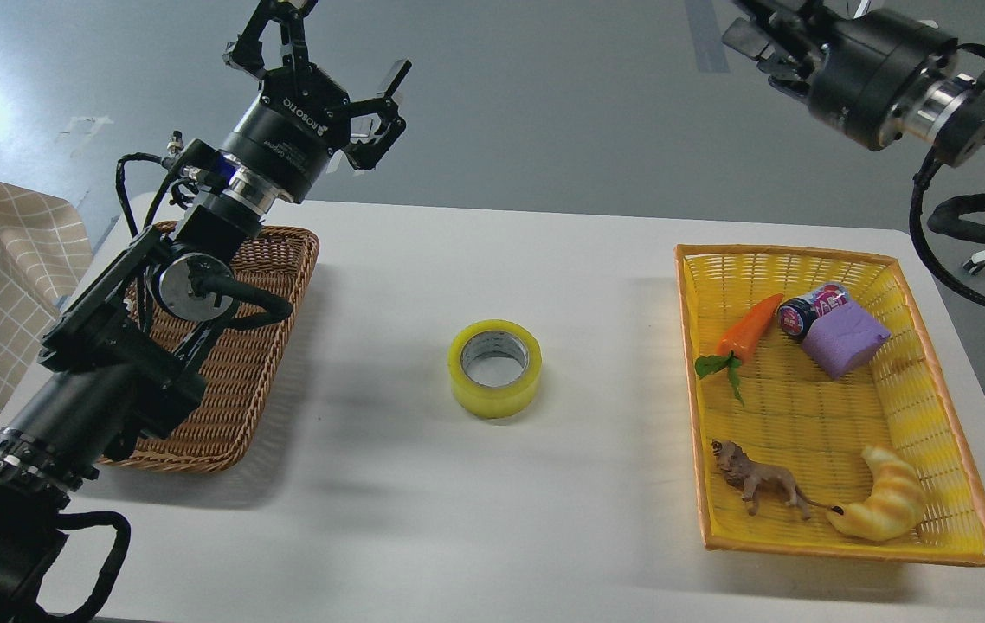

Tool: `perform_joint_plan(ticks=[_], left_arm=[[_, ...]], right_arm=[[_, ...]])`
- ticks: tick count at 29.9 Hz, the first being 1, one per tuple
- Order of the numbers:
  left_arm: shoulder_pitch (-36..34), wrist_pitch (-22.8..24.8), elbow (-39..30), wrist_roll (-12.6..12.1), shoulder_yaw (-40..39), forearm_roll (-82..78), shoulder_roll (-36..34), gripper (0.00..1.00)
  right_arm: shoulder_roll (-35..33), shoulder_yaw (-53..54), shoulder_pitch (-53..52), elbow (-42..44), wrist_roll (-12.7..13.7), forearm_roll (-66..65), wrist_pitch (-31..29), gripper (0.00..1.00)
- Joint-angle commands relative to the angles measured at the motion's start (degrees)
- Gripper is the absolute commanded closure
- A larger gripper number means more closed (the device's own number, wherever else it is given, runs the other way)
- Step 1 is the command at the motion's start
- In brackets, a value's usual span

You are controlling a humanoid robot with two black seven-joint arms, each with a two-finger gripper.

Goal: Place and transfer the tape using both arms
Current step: 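Release the tape and raise the right gripper back over the yellow basket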

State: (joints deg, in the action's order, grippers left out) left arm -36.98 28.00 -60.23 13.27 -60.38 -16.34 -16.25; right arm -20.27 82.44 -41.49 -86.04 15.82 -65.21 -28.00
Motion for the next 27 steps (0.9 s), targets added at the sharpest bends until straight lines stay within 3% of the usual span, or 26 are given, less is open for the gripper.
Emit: perform_joint_plan(ticks=[1, 9, 13, 17, 21, 27], left_arm=[[-0.02, 0.0, 0.02, 0.0, 0.0, -0.01, -0.18, 0.02], [-0.02, 0.0, 0.28, 0.0, 0.0, -0.01, -0.18, 0.02], [-0.02, 0.0, 0.28, 0.08, 0.0, -0.01, -0.27, 0.02], [-0.02, 0.0, 0.28, 0.08, 0.09, -0.09, -0.53, 0.02], [-0.19, 0.0, 0.28, 0.0, 0.09, -0.09, -1.67, 0.02], [-0.46, 0.0, 0.55, 0.09, 0.26, -0.88, -2.11, 0.02]], right_arm=[[0.23, 9.11, 0.88, 0.61, -0.08, 6.83, 0.0, 0.05], [8.57, 26.98, 3.35, 1.49, -1.31, 17.65, 0.0, 0.17], [11.74, 29.97, 5.88, 3.15, -1.31, 23.61, 0.0, 0.17], [13.76, 29.98, 9.67, 5.53, -1.23, 32.24, 0.0, 0.08], [19.81, 29.98, 10.47, 8.86, -0.61, 33.83, 0.0, 0.06], [20.27, 29.89, 12.39, 13.43, -0.26, 35.32, 0.0, 0.06]])
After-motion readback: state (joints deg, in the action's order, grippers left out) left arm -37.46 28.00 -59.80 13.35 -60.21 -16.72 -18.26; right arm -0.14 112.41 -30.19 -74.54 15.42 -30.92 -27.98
